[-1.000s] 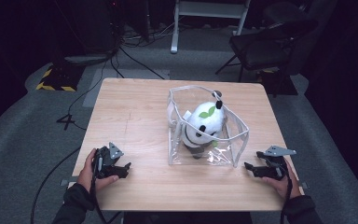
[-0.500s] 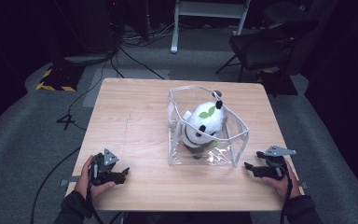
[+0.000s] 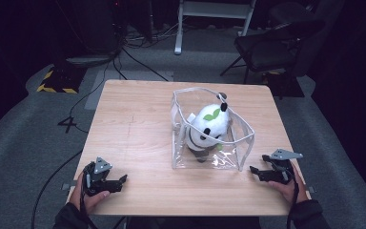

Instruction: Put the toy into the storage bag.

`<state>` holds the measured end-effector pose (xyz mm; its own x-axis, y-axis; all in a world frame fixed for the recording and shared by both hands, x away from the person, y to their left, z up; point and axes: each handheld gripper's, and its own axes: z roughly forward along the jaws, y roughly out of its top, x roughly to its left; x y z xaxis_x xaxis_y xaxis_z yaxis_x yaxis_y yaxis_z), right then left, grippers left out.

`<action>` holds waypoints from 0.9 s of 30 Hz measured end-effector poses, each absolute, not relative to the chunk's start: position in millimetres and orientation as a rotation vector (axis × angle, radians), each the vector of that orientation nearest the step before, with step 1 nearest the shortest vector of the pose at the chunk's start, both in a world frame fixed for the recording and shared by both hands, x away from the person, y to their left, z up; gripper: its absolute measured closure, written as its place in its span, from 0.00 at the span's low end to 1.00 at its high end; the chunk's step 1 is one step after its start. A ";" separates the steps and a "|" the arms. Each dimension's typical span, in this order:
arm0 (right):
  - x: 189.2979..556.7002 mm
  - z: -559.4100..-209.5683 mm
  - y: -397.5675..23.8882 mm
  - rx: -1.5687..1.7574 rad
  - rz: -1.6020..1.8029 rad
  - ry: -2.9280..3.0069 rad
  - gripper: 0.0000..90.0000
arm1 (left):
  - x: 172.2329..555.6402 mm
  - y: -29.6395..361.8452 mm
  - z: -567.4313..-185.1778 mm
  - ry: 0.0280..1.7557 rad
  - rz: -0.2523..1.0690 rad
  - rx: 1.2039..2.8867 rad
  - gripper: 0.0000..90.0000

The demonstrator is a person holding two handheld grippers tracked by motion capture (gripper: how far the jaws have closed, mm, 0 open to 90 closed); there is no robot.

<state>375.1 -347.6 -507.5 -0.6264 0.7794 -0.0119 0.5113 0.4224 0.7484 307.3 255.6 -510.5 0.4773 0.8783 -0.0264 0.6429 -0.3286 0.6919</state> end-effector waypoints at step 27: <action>375.3 -507.6 -347.0 1.100 1.041 2.329 0.23 | 308.4 255.1 -510.7 1.268 0.478 2.075 0.17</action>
